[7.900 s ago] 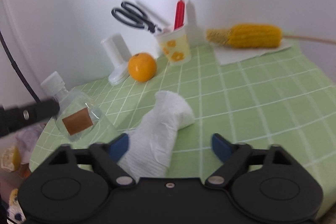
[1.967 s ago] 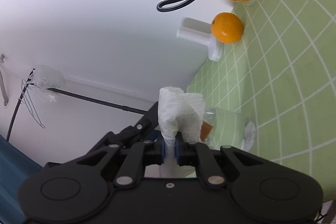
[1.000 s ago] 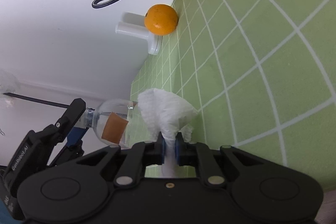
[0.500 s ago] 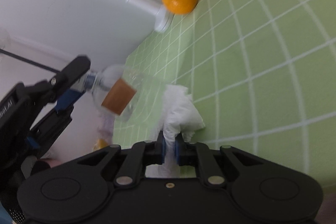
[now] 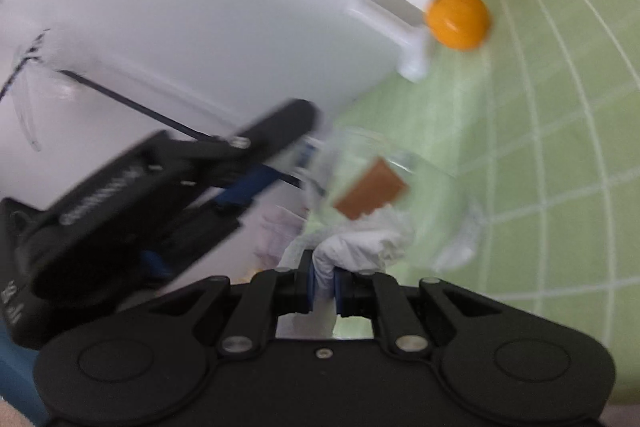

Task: Clean container
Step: 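Keep wiping the bottle body with the towel in the right tool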

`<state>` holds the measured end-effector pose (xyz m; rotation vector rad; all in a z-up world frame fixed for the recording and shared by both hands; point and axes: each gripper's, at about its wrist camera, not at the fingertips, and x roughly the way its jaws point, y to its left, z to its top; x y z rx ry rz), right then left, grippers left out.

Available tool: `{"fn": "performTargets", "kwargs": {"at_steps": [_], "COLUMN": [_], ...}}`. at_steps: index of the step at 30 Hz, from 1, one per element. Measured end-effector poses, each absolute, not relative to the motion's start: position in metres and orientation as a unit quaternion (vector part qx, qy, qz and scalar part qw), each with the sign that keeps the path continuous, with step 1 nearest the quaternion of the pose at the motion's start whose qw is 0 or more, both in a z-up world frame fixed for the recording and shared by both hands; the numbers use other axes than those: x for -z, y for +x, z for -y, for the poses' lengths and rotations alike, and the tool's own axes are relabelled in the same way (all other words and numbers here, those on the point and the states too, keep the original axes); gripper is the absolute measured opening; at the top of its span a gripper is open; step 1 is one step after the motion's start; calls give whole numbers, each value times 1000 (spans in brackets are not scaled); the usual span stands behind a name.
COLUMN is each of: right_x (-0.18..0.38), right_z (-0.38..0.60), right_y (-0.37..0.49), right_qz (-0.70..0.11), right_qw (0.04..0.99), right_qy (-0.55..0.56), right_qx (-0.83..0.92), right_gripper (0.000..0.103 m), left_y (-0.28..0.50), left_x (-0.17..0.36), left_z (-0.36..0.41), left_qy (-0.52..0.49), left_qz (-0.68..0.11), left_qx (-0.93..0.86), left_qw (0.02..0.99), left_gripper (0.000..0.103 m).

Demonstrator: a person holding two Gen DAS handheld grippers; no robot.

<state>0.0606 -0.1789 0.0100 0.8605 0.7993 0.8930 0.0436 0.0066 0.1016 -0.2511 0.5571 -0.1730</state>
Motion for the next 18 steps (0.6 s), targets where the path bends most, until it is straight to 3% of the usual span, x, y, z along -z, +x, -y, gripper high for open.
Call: {"fn": "performTargets", "kwargs": {"at_steps": [9,18], "right_x": [-31,-16], "right_z": [180,166], "right_y": [53,58], "right_qz": [-267,-323], "right_qw": [787,779], "right_qy": [384,365], "right_qx": [-403,-393], "right_gripper": [9,10], "left_y": [43,42], "left_x": [-102,-101], "left_z": [-8,-8], "left_qy": [-124,-123], "left_qz": [-274,-274], "left_qx": [88,89], "left_qw": [950,950], "left_gripper": [31,31]}}
